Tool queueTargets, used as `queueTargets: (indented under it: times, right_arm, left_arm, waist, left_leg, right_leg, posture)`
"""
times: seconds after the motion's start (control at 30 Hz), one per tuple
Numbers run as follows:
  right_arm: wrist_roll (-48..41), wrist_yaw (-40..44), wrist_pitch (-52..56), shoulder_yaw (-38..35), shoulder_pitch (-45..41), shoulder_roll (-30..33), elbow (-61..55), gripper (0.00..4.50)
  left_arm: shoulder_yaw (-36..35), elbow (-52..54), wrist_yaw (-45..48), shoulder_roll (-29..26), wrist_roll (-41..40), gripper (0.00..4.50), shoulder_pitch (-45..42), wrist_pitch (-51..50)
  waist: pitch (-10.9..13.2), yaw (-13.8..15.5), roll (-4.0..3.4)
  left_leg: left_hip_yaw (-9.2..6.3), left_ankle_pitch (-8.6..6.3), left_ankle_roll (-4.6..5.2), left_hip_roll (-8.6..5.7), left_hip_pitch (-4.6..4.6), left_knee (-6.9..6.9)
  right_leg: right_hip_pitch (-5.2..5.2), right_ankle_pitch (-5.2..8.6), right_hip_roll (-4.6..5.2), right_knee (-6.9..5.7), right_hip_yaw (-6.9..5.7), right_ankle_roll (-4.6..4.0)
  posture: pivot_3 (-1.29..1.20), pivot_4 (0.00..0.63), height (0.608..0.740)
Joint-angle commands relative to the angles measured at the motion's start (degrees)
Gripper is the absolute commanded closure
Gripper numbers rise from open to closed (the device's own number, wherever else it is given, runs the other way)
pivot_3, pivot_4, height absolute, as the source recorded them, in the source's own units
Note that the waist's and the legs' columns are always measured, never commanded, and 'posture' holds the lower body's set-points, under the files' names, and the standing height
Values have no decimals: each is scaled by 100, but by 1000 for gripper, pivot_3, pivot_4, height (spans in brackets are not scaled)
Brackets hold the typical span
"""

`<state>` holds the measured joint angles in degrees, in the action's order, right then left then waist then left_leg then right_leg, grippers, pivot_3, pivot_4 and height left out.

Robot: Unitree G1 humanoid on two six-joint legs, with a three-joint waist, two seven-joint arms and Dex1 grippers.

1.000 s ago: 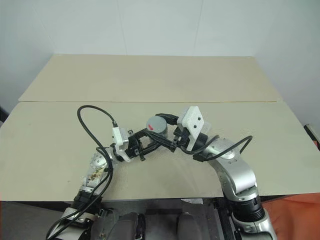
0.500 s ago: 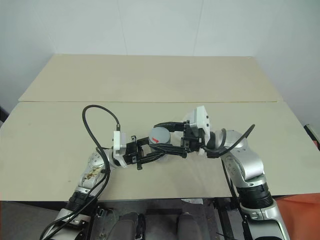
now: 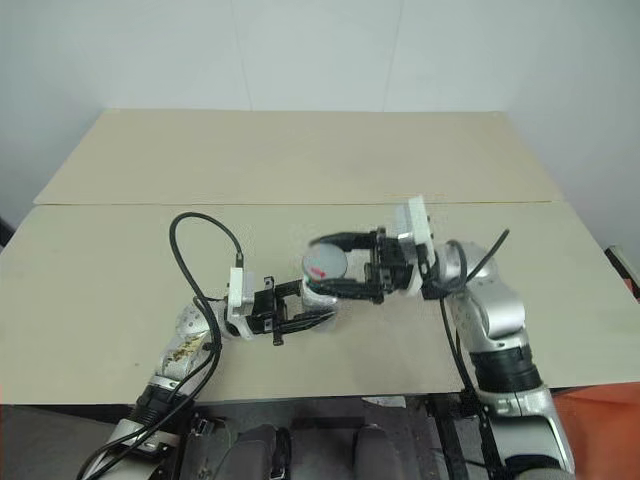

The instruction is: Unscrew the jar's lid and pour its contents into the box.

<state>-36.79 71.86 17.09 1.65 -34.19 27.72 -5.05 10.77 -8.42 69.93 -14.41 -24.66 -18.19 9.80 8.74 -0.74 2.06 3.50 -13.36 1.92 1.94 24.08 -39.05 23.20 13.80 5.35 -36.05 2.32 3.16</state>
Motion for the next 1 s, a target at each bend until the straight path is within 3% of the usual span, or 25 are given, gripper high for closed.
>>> queueTargets:
  times: [0.03,0.27,0.47,0.6,0.77,1.0]
  right_arm:
    - [-77,-41,59,-83,-16,-35,13,1729]
    - [292,-875,-305,-589,319,59,-230,1729]
    - [784,-2686,285,-1530,1547,536,-1198,1729]
    - [1080,-3406,723,-1822,2481,677,-1722,1729]
    - [1712,-4089,1329,-1668,3496,872,-1919,1729]
    - [2202,-4367,1694,-1279,3754,911,-1733,1729]
  left_arm:
    - [-6,47,43,25,25,2526,-77,94]
    - [-79,131,-107,15,107,2526,-18,144]
    - [-423,237,-697,42,127,2526,4,119]
    - [-506,165,-902,44,250,2526,-72,162]
    - [-541,49,-1068,107,324,2526,-182,222]
    - [-500,36,-1280,176,500,2526,-86,321]
  waist:
    - [0,19,0]
    - [0,51,0]
    - [0,129,0]
    - [-1,118,-1]
    - [-1,134,-1]
    - [-1,61,-2]
  left_leg:
    - [0,0,0,0,1,0]
    - [1,0,0,-4,4,0]
    - [2,0,0,-5,7,1]
    - [7,0,0,-6,4,1]
    - [7,0,0,-9,4,0]
    - [4,0,0,-7,-1,-1]
  right_leg:
    - [0,0,0,1,0,0]
    - [2,0,5,1,0,0]
    - [2,0,9,7,-1,0]
    - [1,0,8,2,5,0]
    - [-3,0,9,6,5,1]
    - [-4,0,2,4,9,1]
  posture:
    - [0,150,740]
    - [0,150,740]
    - [0,150,740]
    - [0,150,740]
    - [0,150,740]
    - [0,150,740]
